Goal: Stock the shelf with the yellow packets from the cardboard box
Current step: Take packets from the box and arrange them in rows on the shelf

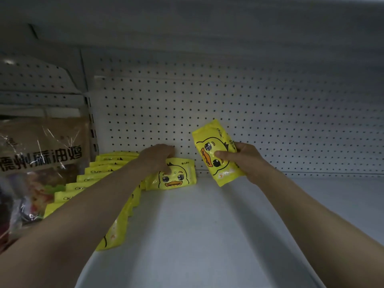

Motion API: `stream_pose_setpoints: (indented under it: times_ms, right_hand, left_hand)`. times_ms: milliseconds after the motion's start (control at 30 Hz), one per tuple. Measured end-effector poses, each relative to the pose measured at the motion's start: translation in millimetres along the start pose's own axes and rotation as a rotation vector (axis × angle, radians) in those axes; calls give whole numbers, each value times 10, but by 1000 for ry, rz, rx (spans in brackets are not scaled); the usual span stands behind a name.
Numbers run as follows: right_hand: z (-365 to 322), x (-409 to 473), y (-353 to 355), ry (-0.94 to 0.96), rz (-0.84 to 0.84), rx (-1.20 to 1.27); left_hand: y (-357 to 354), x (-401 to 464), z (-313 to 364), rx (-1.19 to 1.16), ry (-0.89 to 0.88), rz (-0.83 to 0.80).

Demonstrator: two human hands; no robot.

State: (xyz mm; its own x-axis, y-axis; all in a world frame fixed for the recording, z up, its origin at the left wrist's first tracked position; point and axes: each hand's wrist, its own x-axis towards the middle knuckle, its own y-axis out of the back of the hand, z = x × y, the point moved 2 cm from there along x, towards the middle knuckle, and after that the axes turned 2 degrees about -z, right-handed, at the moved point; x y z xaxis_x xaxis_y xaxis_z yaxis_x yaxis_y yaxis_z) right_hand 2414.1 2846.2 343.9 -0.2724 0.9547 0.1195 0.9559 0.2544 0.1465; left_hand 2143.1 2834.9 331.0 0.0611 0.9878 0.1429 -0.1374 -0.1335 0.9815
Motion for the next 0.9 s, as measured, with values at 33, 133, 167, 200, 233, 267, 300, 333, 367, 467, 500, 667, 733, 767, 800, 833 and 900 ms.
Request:
stream_pose_setpoints:
  times_ms: [33, 133, 167, 200, 233, 267, 300, 333, 367, 467, 500, 667, 733, 767, 800, 833, 900]
  right_hand:
    - [9, 10, 22, 0, 4, -7]
    - [29, 30, 88, 2, 12, -2]
    - [37, 34, 106, 2, 11, -1]
    - [40, 37, 120, 1, 10, -4]
    - [47, 38, 137, -1, 10, -9]
    - [52, 39, 149, -3, 9, -15]
    - [58, 44, 159, -5, 8, -17]
    - [66, 41, 173, -6, 8, -17]
    - [72, 43, 182, -6, 7, -16]
    - [98, 46, 207, -8, 3, -11]
    - [107, 49, 213, -11, 1, -13]
    - [122, 82, 227, -19, 2, -46]
    - [104, 97, 199, -12, -1, -74]
    - [90, 107, 174, -6, -4, -87]
    - [78, 122, 144, 1, -8, -103]
    - [65, 138, 106, 10, -16, -126]
    - [63, 196, 9, 23, -40, -200]
  left_hand:
    - [-13, 8, 0, 13, -7, 19]
    - [-21, 34, 21, 66, -41, 60]
    - [-16, 44, 33, 88, -51, 67]
    - [-14, 55, 44, 114, -59, 71]
    - [-12, 61, 58, 143, -63, 78]
    - [-15, 74, 68, 167, -63, 87]
    - [-15, 83, 80, 185, -63, 100]
    - [-21, 96, 89, 198, -63, 107]
    - [-24, 100, 97, 210, -60, 114]
    - [-32, 108, 115, 237, -35, 101]
    - [-31, 109, 124, 246, -29, 100]
    - [-45, 120, 98, 143, -26, 125]
    - [-37, 93, 66, 48, -24, 127]
    - [-19, 60, 53, -8, -23, 131]
    - [9, 16, 36, -67, -15, 131]
    - [45, -38, 14, -121, -5, 130]
    - [122, -164, -56, -179, 40, 111]
